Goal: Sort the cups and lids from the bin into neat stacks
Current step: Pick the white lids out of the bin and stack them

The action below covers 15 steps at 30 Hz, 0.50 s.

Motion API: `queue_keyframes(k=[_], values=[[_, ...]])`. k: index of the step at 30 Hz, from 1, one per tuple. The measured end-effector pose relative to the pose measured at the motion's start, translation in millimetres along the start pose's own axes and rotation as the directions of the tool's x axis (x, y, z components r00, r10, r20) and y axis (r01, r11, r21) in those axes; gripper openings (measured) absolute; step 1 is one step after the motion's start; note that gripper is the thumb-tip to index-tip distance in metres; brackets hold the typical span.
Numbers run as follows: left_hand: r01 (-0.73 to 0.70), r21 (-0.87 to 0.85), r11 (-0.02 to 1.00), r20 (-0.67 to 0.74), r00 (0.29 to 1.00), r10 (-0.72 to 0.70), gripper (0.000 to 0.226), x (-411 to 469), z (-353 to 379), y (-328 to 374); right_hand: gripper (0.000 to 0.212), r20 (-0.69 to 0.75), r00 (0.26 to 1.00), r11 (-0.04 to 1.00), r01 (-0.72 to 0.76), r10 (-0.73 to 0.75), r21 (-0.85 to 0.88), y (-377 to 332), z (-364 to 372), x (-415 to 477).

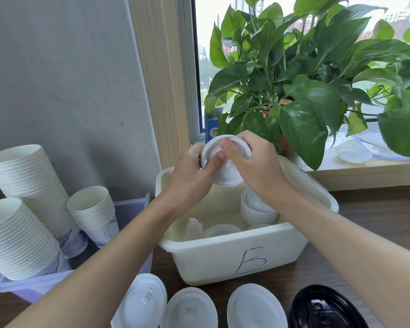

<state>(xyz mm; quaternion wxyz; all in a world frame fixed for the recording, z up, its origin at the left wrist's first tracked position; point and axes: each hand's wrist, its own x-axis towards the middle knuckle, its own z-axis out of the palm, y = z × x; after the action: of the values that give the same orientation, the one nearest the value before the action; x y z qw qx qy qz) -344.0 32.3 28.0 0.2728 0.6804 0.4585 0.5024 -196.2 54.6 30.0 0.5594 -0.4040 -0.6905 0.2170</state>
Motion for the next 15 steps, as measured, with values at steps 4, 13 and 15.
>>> queue_keyframes(k=[4, 13, 15], values=[[-0.027, -0.034, 0.999, -0.013, 1.000, 0.026, 0.033, 0.3, 0.6, 1.5, 0.038, -0.001, 1.000, 1.000, -0.015, 0.015, -0.027, -2.9, 1.1, -0.7], [-0.047, 0.062, 0.997, -0.045, 0.998, 0.050, 0.024, -1.3, -0.9, 4.1, 0.043, 0.015, 1.000, 1.000, -0.005, 0.006, -0.027, -0.8, 5.0, 1.3], [-0.027, 0.095, 0.995, -0.040, 0.999, 0.030, 0.025, 0.7, -5.8, 5.0, 0.035, 0.073, 0.997, 1.000, -0.007, 0.007, 0.001, -3.4, 3.3, 1.3]])
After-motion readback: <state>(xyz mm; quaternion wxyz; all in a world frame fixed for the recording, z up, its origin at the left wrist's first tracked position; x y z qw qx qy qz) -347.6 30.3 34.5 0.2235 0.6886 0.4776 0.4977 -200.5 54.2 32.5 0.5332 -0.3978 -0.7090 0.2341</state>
